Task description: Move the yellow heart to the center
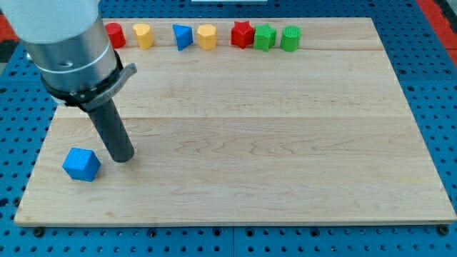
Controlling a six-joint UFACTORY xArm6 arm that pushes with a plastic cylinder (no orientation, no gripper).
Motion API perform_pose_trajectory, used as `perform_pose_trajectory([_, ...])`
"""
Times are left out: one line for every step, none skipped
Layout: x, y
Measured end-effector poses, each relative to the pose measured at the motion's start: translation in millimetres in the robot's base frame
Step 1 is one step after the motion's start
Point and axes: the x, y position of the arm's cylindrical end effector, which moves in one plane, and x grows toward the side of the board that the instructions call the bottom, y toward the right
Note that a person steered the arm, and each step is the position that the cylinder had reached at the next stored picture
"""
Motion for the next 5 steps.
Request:
perform_pose_trajectory([11, -17])
perform_pose_trajectory([26, -17])
perform_pose_trajectory([-23, 14])
perform_pose_trajectory([-108, -2])
perform_pose_trajectory([-159, -60])
